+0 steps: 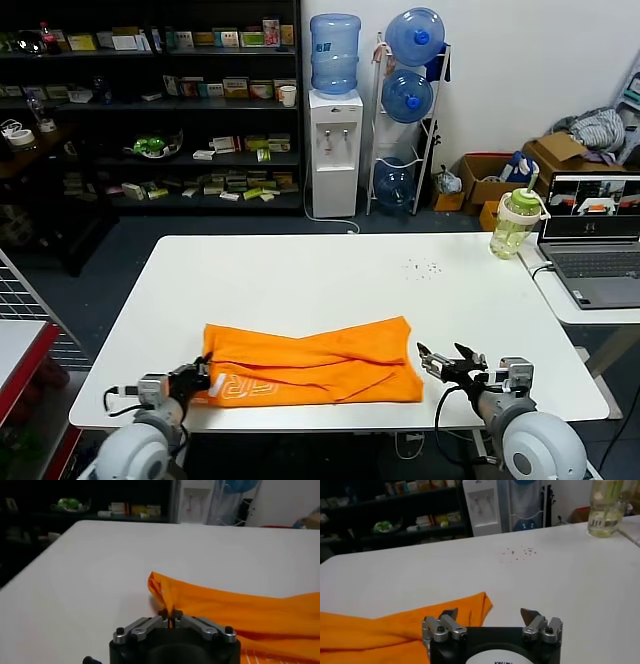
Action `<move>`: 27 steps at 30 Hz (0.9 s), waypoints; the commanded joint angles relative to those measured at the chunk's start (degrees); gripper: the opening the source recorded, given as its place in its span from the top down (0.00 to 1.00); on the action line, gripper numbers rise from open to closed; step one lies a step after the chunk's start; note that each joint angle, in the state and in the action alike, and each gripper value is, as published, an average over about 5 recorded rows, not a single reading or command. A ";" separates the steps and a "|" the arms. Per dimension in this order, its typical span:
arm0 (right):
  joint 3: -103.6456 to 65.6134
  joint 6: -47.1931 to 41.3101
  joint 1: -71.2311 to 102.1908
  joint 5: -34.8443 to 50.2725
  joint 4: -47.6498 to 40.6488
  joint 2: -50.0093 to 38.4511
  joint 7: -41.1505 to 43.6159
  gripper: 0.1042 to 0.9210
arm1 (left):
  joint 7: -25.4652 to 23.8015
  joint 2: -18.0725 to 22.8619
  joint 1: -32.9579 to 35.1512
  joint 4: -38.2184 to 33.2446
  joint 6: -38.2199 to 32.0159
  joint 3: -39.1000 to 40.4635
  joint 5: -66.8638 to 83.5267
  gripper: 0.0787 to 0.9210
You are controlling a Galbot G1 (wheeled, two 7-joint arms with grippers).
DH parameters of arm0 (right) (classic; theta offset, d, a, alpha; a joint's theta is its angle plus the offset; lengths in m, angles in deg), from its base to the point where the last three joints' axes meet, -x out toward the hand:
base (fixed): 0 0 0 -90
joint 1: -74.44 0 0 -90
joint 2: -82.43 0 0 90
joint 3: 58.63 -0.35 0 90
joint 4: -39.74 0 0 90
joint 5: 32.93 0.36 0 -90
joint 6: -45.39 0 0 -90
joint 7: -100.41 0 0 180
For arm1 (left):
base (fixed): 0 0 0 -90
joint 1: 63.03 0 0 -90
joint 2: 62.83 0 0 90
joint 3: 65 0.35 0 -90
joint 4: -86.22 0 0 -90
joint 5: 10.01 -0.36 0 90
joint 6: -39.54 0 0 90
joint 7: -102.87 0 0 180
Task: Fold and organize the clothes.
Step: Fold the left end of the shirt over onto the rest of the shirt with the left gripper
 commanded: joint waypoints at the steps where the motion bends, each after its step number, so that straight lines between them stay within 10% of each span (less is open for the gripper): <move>1: 2.71 1.56 -3.06 -3.54 -0.17 1.60 1.07 0.12 | -1.86 -17.81 11.36 2.19 -0.01 -21.68 2.40 0.94; 11: 6.14 1.90 -6.62 -3.56 -1.37 2.50 1.32 0.12 | -2.08 -22.28 14.83 4.93 1.42 -24.96 1.42 0.94; 20: 5.05 1.29 -3.66 -5.34 -1.24 2.81 0.70 0.12 | 7.25 -12.52 4.26 -14.39 9.00 -8.75 16.47 0.94; 27: 3.27 0.43 -0.97 -6.66 -1.04 4.30 -0.61 0.12 | 9.82 -5.71 -7.62 -15.38 10.75 5.18 19.96 0.94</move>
